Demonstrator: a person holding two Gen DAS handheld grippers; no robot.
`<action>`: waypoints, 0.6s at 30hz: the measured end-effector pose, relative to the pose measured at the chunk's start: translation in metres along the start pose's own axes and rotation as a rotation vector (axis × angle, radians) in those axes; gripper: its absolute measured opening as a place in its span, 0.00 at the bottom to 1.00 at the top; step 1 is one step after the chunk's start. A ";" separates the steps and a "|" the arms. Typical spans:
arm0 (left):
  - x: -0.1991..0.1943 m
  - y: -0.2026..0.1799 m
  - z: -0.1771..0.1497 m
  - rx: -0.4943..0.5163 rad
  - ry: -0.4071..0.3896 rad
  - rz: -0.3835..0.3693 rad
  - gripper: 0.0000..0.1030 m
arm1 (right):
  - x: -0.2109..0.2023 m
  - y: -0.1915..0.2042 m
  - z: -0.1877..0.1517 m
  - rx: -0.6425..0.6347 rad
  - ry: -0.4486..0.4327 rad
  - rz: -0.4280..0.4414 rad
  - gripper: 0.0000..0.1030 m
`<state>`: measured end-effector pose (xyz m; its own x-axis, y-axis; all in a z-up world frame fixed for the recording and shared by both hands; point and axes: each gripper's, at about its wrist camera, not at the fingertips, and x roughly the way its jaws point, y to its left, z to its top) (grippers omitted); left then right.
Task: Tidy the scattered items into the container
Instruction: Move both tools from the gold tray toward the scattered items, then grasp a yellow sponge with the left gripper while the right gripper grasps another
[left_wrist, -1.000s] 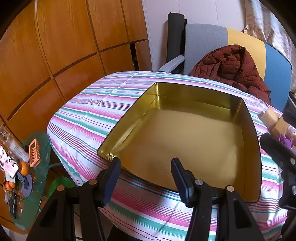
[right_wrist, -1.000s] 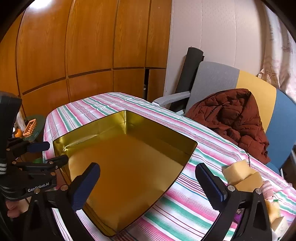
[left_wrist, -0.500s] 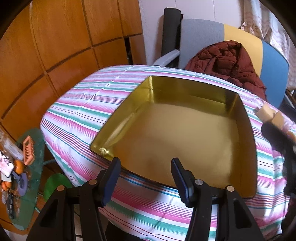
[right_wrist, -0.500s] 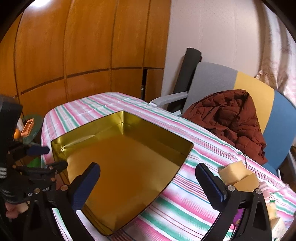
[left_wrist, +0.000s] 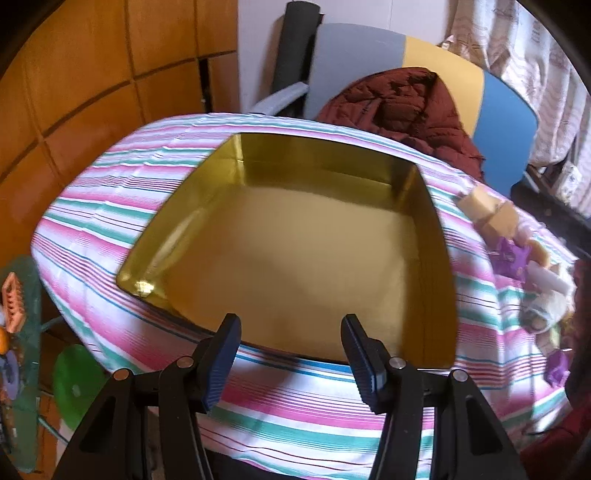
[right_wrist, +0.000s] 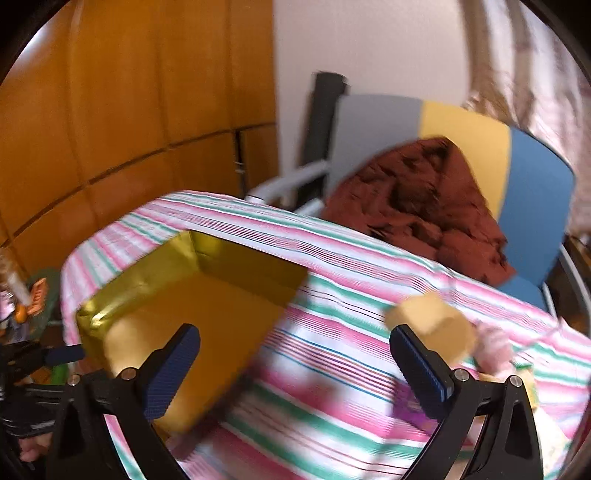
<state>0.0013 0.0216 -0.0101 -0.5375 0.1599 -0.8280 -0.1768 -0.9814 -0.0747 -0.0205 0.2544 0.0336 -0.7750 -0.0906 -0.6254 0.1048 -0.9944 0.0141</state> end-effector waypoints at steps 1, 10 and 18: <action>0.000 -0.001 0.000 -0.002 0.007 -0.020 0.55 | 0.003 -0.014 -0.002 0.021 0.014 -0.024 1.00; -0.013 -0.036 0.011 0.071 -0.001 -0.231 0.55 | 0.064 -0.141 -0.029 0.369 0.164 -0.134 0.90; -0.019 -0.088 0.033 0.243 -0.105 -0.169 0.55 | 0.087 -0.152 -0.032 0.343 0.210 -0.108 0.77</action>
<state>0.0003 0.1088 0.0304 -0.5636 0.3415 -0.7521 -0.4565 -0.8876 -0.0609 -0.0845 0.3993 -0.0478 -0.6221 -0.0068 -0.7829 -0.2115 -0.9613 0.1764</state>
